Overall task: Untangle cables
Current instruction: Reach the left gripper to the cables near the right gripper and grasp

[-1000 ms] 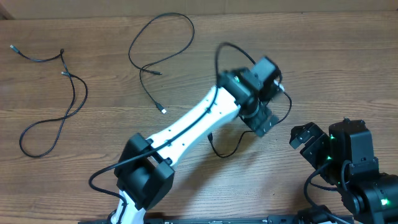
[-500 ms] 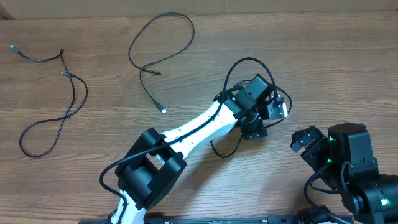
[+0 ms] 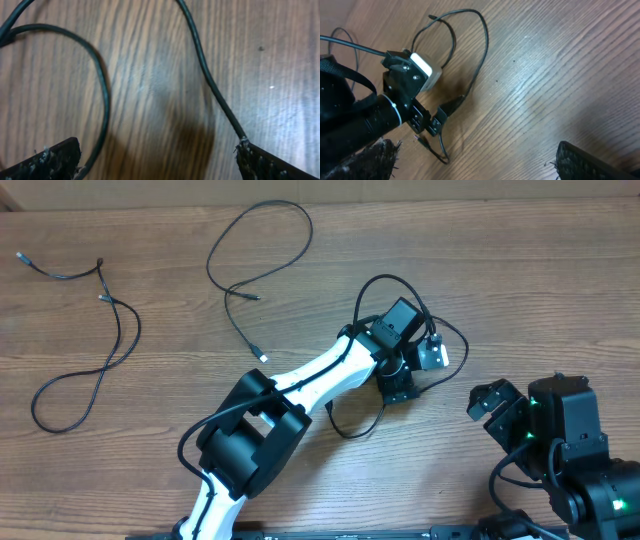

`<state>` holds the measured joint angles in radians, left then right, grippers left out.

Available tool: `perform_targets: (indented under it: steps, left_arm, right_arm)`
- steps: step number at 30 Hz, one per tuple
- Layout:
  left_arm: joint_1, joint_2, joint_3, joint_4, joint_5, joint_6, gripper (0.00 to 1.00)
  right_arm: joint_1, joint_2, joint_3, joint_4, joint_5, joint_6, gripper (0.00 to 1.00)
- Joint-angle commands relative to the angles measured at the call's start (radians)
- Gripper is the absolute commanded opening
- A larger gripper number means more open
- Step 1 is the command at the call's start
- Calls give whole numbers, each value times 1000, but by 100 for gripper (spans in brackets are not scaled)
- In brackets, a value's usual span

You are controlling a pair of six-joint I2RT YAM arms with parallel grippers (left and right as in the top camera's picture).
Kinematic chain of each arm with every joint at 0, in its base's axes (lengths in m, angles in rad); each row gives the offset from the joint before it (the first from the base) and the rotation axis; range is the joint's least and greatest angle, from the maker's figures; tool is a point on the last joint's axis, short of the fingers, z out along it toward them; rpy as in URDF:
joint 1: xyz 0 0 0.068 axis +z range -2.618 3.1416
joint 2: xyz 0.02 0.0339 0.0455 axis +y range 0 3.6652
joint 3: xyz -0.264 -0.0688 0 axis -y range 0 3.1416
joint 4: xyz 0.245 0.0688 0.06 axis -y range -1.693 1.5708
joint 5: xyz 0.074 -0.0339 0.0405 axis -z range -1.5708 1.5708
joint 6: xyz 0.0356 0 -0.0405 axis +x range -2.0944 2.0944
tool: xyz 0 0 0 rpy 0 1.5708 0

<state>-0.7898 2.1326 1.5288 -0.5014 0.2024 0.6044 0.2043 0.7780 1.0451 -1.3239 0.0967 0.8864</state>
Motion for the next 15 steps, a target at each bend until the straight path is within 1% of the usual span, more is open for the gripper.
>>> perform_targets:
  steps: [1, 3, 5, 7, 9, 10, 13, 15]
  left_arm:
    - [15, 13, 19, 1, 109, -14, 100]
    - [17, 36, 19, 4, 104, -13, 99]
    - [17, 49, 19, 10, 63, 0, 100]
    - [18, 45, 45, 9, 50, -11, 100]
    - [19, 40, 123, -17, 54, -82, 100]
    - [22, 40, 203, -48, 53, -110, 99]
    - [27, 40, 348, -146, 74, -114, 100]
    - [35, 40, 424, -233, 130, -109, 100]
  right_arm:
    - [2, -5, 2, 9, 15, 4, 100]
    - [2, -5, 2, 9, 15, 4, 100]
    - [2, -5, 2, 8, 15, 4, 100]
    - [2, -5, 2, 8, 15, 4, 100]
    - [2, -5, 2, 10, 16, 4, 100]
    - [2, -5, 2, 9, 17, 4, 100]
    - [2, -5, 2, 8, 28, 3, 100]
    - [2, -5, 2, 5, 47, 3, 100]
